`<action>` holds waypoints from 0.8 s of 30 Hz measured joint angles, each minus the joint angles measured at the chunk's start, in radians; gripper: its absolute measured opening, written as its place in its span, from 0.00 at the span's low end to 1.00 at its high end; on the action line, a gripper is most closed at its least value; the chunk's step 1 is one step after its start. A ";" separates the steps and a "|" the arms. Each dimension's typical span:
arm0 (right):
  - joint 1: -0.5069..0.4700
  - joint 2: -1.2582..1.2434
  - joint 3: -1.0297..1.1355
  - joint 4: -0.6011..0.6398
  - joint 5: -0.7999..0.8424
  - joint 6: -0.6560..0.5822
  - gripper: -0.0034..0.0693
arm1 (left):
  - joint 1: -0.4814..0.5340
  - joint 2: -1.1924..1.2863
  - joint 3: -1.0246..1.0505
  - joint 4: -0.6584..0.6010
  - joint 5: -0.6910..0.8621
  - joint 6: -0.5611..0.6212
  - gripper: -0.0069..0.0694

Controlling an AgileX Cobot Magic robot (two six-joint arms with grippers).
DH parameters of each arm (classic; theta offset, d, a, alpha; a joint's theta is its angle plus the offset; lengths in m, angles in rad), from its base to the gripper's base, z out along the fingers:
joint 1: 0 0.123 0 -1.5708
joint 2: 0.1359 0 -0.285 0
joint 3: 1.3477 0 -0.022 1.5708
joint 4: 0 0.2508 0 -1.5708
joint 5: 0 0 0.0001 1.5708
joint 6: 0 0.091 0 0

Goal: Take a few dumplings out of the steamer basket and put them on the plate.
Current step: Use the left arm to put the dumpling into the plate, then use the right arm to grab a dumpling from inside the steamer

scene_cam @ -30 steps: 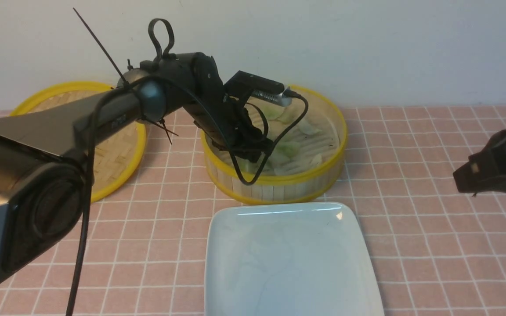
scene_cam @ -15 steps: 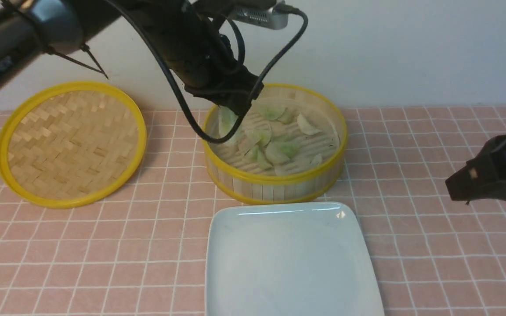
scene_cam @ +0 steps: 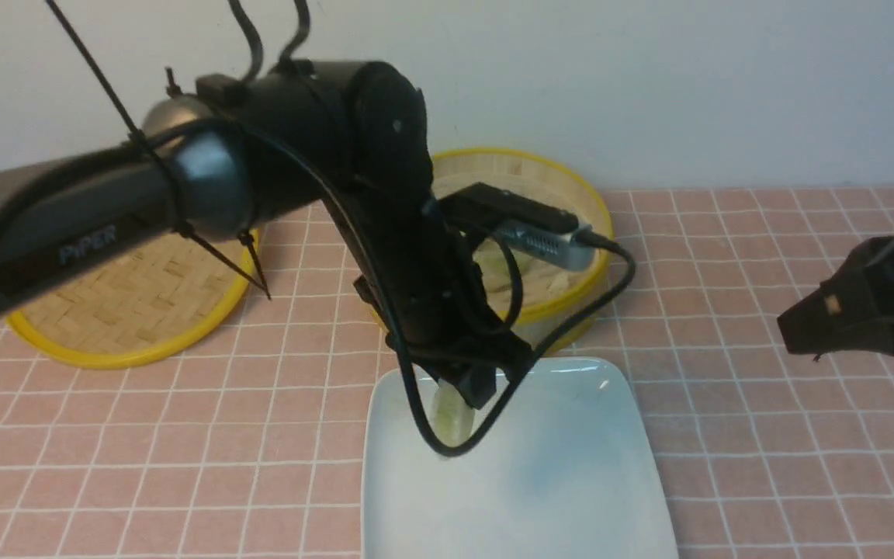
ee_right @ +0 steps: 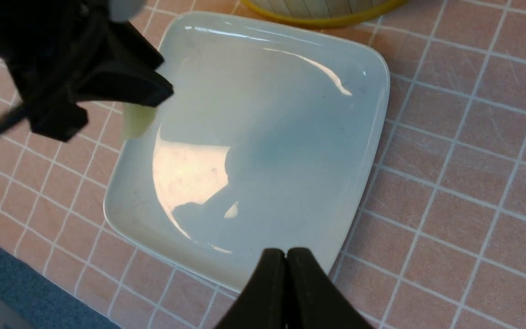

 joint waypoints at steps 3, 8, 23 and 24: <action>0.000 0.000 0.000 0.001 0.000 -0.003 0.03 | -0.018 0.023 0.001 0.000 -0.017 -0.001 0.33; 0.000 0.000 0.000 0.003 0.001 -0.013 0.03 | -0.022 0.041 0.001 0.001 -0.028 -0.001 0.29; 0.008 0.250 -0.258 0.003 -0.069 -0.067 0.03 | 0.046 -0.158 -0.073 0.193 0.115 -0.155 0.16; 0.014 0.288 -0.282 0.002 -0.069 -0.072 0.03 | 0.055 -0.198 -0.069 0.207 0.119 -0.164 0.13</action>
